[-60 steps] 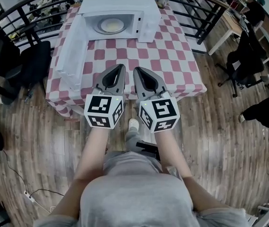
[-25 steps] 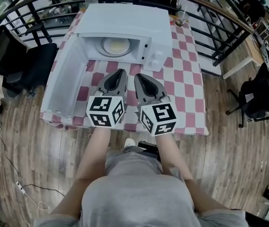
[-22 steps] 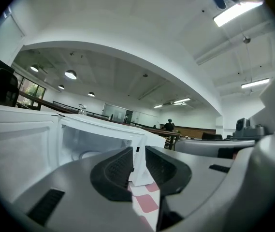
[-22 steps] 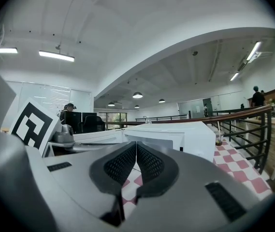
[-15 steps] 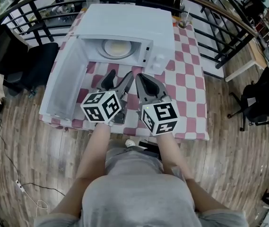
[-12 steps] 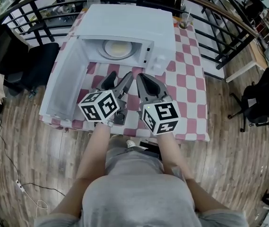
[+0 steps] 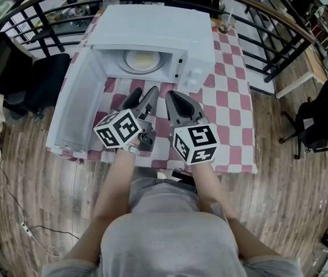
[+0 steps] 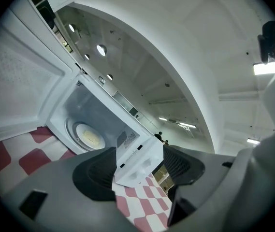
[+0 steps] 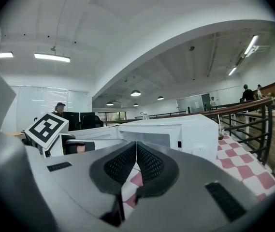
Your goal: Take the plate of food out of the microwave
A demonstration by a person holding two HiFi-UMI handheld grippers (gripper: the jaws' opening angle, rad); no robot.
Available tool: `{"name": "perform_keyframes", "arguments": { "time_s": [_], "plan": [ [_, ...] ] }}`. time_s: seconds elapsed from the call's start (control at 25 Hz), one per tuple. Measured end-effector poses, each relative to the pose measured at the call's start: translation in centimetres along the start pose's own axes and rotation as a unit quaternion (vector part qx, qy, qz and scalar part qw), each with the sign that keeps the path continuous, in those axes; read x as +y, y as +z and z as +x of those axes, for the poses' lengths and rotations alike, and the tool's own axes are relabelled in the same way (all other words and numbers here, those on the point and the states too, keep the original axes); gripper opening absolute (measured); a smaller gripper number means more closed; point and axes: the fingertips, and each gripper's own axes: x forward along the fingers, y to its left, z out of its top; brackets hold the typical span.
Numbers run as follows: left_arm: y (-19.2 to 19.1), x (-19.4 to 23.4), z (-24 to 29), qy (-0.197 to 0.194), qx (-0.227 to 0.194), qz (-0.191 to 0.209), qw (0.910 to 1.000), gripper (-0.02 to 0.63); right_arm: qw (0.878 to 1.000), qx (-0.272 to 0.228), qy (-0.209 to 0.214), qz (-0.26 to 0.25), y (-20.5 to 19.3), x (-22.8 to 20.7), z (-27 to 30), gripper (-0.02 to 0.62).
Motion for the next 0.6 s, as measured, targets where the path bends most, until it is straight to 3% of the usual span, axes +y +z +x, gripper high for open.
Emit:
{"name": "perform_keyframes", "arguments": {
  "time_s": [0.4,0.6],
  "plan": [
    [0.9,2.5,2.4,-0.009,-0.011,-0.073,0.9972,0.301,1.000,0.011,0.001,0.012,-0.6,-0.6,2.9,0.026],
    [0.9,5.0,3.3,0.009,-0.012,-0.117,0.9930,0.301,1.000,0.016,-0.002,0.021,-1.0,-1.0,4.3,0.026]
  ]
}}
